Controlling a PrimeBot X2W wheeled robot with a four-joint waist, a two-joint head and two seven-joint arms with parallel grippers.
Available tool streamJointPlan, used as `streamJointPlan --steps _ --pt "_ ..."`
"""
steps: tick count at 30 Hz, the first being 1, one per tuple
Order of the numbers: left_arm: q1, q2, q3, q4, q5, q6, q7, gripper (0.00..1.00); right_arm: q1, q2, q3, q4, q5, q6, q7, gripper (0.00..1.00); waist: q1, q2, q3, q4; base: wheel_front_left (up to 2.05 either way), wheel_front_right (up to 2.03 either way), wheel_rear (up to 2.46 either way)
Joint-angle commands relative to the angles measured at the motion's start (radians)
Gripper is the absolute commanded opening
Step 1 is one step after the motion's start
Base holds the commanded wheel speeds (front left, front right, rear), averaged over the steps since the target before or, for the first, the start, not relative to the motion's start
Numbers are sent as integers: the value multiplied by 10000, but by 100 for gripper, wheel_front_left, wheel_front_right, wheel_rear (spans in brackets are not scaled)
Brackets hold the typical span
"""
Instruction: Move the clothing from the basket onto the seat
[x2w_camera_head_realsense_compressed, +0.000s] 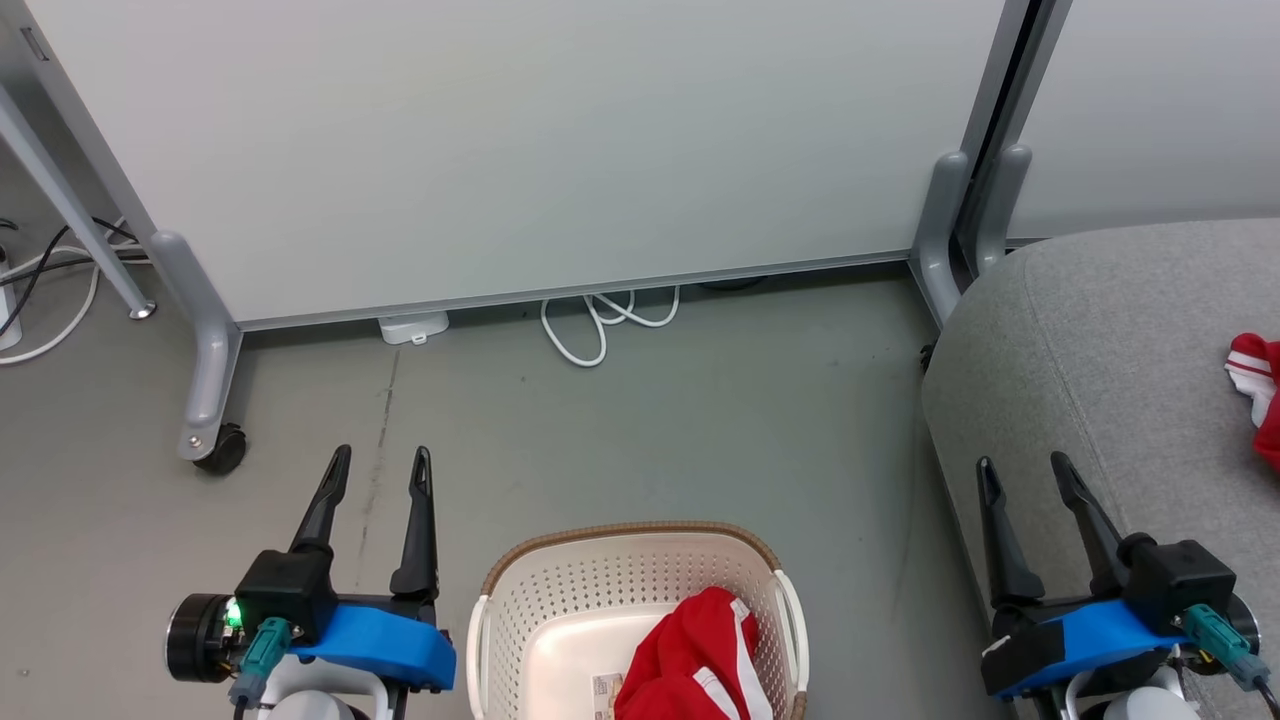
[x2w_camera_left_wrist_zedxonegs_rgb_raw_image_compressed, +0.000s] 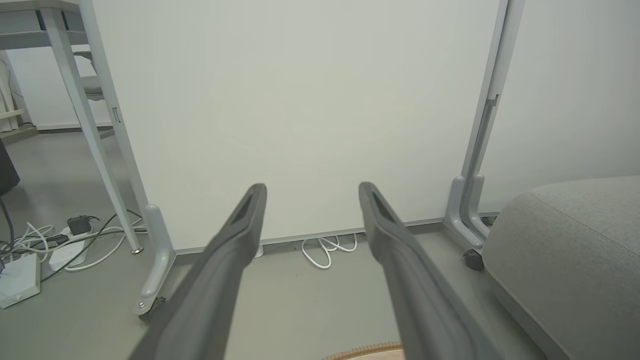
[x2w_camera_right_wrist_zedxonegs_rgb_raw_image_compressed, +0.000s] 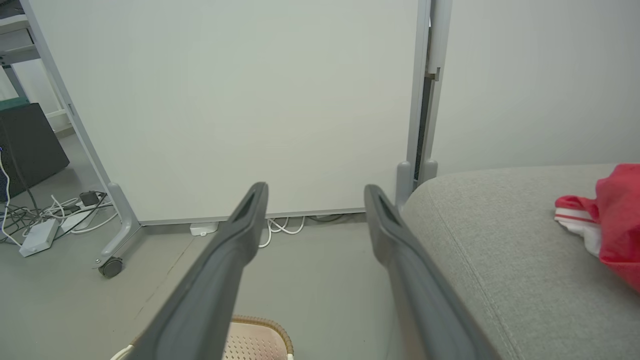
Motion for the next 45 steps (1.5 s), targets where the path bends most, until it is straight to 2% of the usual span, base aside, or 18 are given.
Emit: streamJointPlan --steps 1,9,17,31,39,45 --pt "-109 -19 20 37 41 -41 -26 100 -18 27 13 16 74 1 -38 100 0 -1 9 -10 0 0 0" --pt "-736 -23 -526 782 139 -164 -26 100 -425 21 242 -62 203 1 -38 100 0 -1 522 -366 0 0 0" --pt "-2017 115 -1529 2215 272 -248 -26 100 -1140 20 451 -210 275 1 -38 100 0 -1 1761 -1042 0 0 0" --pt "-4516 968 -4491 5580 -682 -235 -26 100 -2414 23 865 -457 711 1 -38 100 0 -1 4108 -2134 0 0 0" --pt "-5579 1065 -6078 7487 -1450 -234 47 100 -2935 23 993 -595 873 1 -38 100 0 -1 5246 -2503 0 0 0" --pt "-6211 1204 -7346 8252 -2264 -235 478 100 -3278 22 1087 -697 1001 1 -38 100 0 -1 6020 -2754 0 0 0"
